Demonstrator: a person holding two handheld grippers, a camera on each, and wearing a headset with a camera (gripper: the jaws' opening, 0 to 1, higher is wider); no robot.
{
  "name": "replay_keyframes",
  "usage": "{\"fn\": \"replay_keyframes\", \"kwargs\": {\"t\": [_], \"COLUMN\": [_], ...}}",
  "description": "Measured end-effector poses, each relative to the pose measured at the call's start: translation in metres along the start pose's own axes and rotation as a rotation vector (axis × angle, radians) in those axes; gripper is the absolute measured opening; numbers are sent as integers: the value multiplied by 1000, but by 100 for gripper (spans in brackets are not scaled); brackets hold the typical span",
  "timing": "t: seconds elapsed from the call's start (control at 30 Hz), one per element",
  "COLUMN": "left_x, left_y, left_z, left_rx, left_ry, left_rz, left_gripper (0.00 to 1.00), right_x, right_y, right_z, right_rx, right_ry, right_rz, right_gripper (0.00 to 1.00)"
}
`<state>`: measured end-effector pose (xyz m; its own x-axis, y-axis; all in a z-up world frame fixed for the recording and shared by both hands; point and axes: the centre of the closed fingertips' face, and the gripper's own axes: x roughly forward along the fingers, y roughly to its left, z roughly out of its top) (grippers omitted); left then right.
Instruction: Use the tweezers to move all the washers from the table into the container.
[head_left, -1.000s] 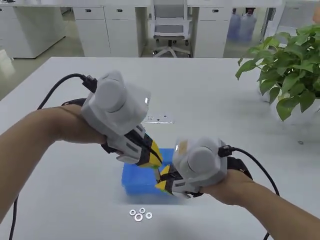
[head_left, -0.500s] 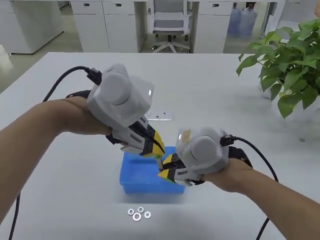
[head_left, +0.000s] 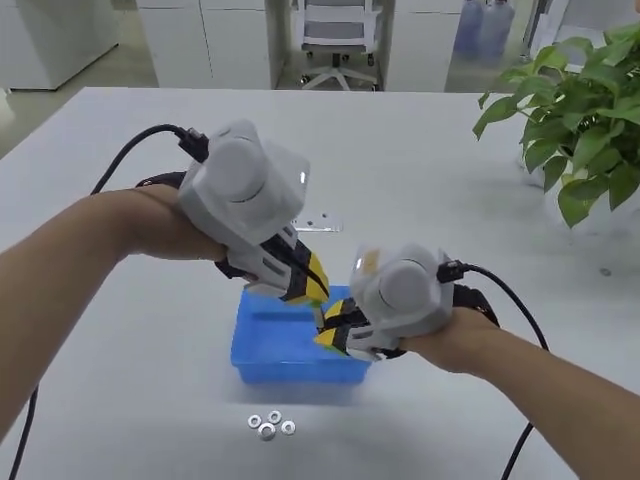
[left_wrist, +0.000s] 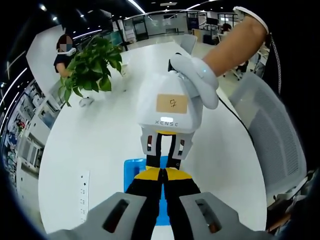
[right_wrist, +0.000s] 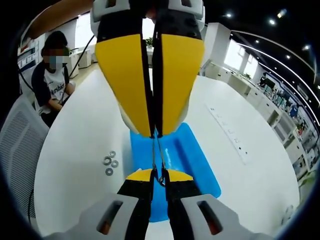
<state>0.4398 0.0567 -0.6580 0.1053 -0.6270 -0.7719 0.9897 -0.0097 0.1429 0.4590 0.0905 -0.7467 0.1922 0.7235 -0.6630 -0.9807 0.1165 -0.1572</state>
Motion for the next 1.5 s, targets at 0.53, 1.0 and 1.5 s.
{"fn": "replay_keyframes", "kwargs": {"t": [0.53,1.0,1.5], "left_x": [17,27,22], "left_y": [13,17,17], "left_z": [-25,-38,-32], "left_rx": [-22,-37,-28], "left_ry": [20,24,20], "left_rz": [-12,-18,-12], "left_gripper": [5,5,5], "right_x": [25,37,31], "right_y": [-7,-8,-9], "right_z": [-16,-26,-23], "right_rx": [22,21,8], "right_ry": [17,42,35], "right_rz": [42,69,62], "right_gripper": [10,10,11]}}
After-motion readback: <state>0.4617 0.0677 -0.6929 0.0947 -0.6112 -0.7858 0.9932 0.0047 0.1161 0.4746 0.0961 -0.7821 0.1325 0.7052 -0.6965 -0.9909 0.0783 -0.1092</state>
